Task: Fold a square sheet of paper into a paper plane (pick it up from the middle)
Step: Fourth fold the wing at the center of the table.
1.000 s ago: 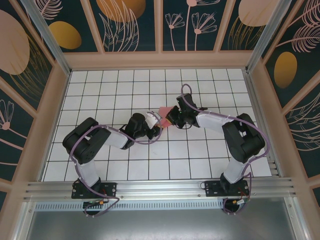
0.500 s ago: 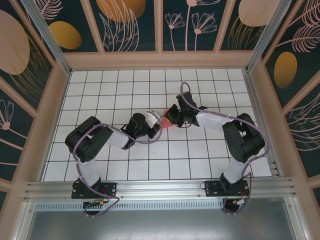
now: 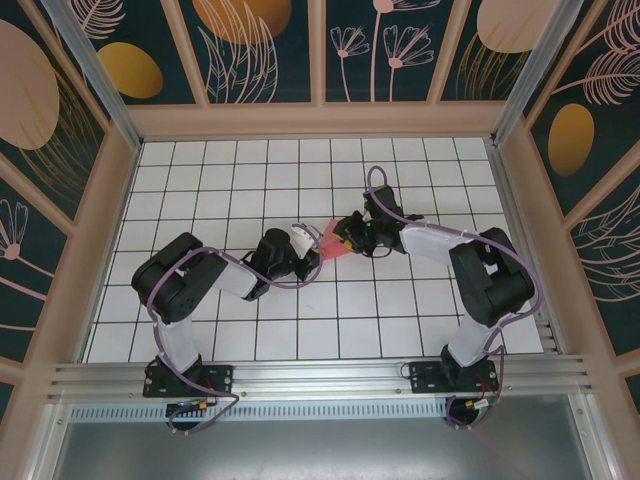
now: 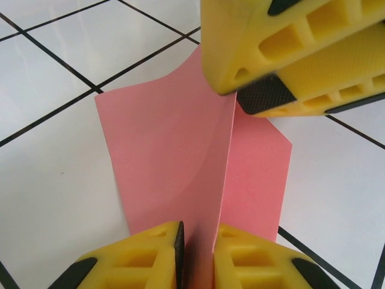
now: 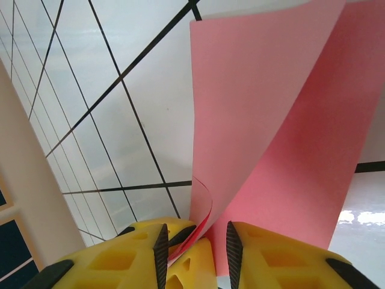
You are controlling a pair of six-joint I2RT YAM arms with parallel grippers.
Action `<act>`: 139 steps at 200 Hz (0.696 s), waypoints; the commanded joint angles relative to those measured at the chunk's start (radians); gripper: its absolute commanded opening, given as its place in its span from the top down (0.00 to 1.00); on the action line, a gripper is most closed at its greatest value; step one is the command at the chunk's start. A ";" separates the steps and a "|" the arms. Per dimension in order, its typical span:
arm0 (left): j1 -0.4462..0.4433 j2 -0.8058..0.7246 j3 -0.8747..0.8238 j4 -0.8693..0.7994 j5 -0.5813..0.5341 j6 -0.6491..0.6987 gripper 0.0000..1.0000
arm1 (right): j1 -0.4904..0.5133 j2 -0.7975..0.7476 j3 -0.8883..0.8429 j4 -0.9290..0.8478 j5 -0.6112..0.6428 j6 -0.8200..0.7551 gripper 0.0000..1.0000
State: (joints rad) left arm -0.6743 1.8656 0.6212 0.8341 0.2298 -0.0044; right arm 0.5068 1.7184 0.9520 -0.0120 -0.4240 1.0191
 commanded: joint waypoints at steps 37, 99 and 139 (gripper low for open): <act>0.001 0.036 0.035 -0.056 0.050 0.017 0.77 | -0.003 0.042 0.056 -0.062 -0.055 -0.014 0.68; 0.001 0.044 0.072 -0.080 0.101 -0.032 0.72 | 0.001 0.062 0.074 -0.092 -0.052 -0.027 0.79; 0.002 0.056 0.095 -0.097 0.112 -0.063 0.70 | 0.006 0.067 0.079 -0.095 -0.055 -0.028 0.81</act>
State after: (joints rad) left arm -0.6743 1.8996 0.6891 0.7582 0.3141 -0.0360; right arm 0.5056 1.7687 1.0008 -0.0803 -0.4660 1.0004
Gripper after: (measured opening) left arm 0.291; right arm 0.207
